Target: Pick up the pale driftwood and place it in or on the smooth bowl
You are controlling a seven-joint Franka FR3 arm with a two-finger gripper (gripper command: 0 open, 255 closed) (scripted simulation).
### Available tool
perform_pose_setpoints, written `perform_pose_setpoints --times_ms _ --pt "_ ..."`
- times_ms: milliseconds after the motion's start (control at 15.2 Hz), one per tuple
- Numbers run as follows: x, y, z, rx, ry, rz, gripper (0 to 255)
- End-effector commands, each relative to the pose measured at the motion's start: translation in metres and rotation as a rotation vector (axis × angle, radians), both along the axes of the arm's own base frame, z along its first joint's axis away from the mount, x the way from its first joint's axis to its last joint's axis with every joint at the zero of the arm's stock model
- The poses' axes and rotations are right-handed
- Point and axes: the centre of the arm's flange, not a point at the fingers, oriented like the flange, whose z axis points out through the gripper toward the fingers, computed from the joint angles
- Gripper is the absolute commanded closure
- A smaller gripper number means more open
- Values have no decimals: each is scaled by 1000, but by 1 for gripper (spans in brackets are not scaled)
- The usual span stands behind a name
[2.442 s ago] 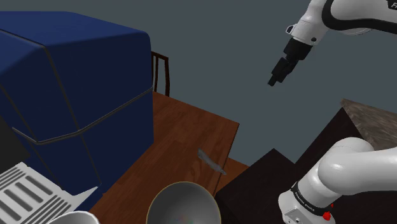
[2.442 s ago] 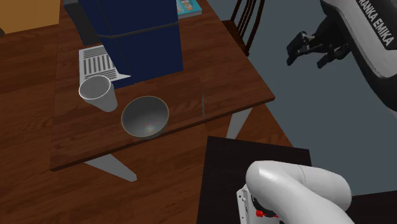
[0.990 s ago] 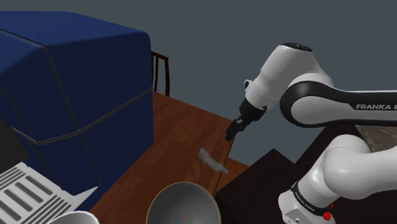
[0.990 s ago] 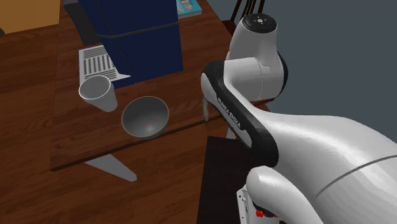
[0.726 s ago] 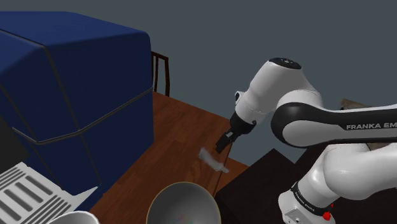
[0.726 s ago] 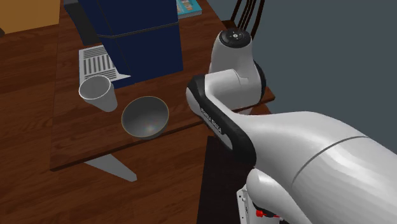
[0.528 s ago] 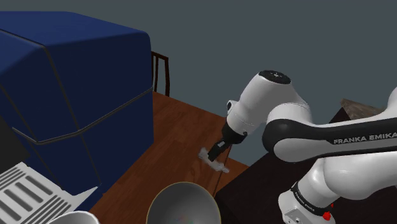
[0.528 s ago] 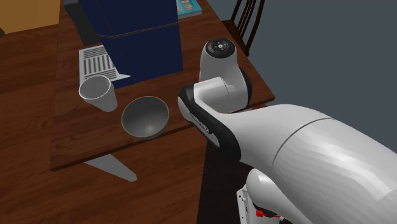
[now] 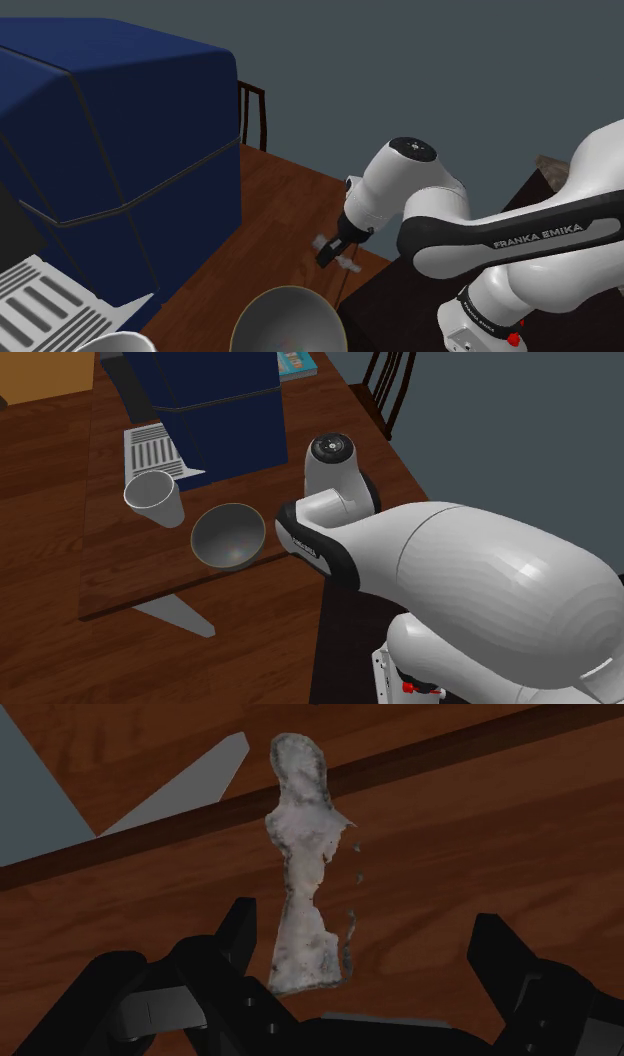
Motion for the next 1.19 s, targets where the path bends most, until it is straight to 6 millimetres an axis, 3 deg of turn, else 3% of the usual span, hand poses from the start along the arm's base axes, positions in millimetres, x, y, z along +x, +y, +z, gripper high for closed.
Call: perform_pose_setpoints --times_ms 0,462,528,1122 --pt "1 0 -7 1 -1 0 0" --pt "1 0 -6 1 -1 0 0" --pt "1 0 -6 1 -1 0 255" --pt "1 0 -6 1 -1 0 255"
